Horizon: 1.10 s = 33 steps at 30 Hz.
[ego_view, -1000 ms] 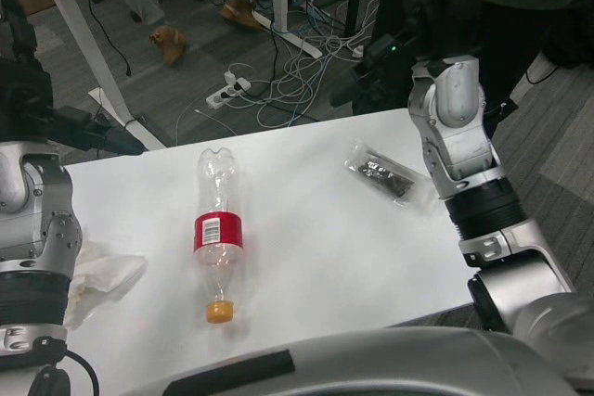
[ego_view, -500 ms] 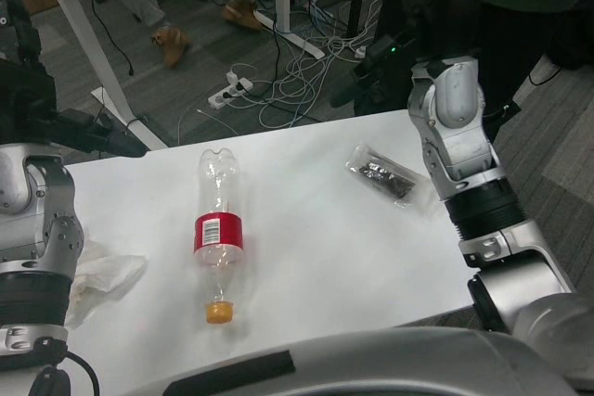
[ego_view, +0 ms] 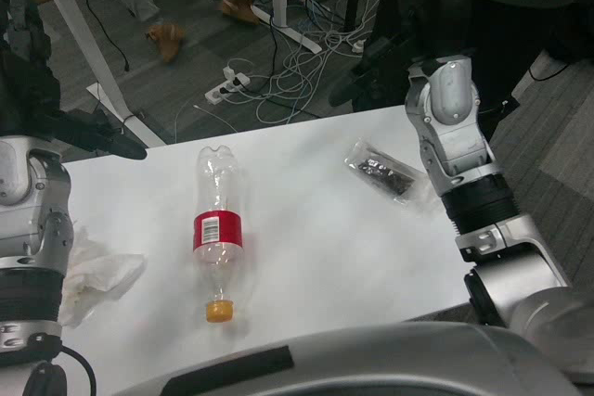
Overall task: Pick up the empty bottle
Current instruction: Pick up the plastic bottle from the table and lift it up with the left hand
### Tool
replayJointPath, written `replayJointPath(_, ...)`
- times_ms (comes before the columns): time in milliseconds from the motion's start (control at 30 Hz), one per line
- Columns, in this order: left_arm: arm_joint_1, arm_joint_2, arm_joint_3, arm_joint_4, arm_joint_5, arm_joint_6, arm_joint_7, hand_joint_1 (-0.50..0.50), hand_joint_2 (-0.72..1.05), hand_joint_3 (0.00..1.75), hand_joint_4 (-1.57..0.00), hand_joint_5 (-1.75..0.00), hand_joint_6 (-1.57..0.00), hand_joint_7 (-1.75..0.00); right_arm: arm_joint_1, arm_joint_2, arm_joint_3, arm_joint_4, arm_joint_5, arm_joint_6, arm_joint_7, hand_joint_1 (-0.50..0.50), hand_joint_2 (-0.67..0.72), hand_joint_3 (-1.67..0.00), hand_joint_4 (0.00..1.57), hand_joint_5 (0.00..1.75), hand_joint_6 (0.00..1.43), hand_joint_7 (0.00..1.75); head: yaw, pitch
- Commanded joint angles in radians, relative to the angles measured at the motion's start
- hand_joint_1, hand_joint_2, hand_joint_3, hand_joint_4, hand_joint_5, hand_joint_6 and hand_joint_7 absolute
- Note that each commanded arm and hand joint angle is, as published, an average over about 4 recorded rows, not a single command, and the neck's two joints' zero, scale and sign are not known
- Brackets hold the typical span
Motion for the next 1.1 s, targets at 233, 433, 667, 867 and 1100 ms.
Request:
replayJointPath(233,0.022,0.071,-0.009,-0.181,0.428,0.219,-0.211,-0.50,-0.64,0.00,-0.07,0.00,0.00,0.00,-0.030,0.003,-0.007,0.150,-0.002,-0.007,0.013,-0.42,0.47,0.00,0.00,0.00,0.00,0.00,0.102,-0.118)
replayJointPath(433,-0.015,0.217,-0.099,-0.187,0.493,0.213,-0.262,-0.50,-0.72,0.00,-0.07,0.00,0.00,0.00,-0.041,-0.013,0.007,0.201,0.006,-0.011,0.018,-0.42,0.52,0.00,0.00,0.00,0.00,0.00,0.152,-0.144)
replayJointPath(667,-0.101,0.355,-0.206,-0.189,0.562,0.189,-0.280,-0.50,-0.72,0.00,-0.04,0.00,0.00,0.00,-0.048,-0.022,0.043,0.233,0.030,-0.016,0.024,-0.42,0.50,0.00,0.00,0.00,0.00,0.00,0.162,-0.143)
replayJointPath(867,-0.212,0.473,-0.370,-0.183,0.635,0.096,-0.277,-0.50,-0.72,0.00,-0.03,0.00,0.00,0.00,-0.050,-0.035,0.085,0.250,0.059,-0.018,0.024,-0.42,0.53,0.00,0.00,0.00,0.00,0.00,0.163,-0.142)
replayJointPath(1100,-0.407,0.584,-0.660,-0.181,0.654,0.056,-0.250,-0.50,-0.72,0.00,0.00,0.00,0.00,0.00,-0.064,-0.059,0.167,0.274,0.113,-0.011,0.024,-0.42,0.49,0.00,0.00,0.00,0.00,0.00,0.163,-0.142)
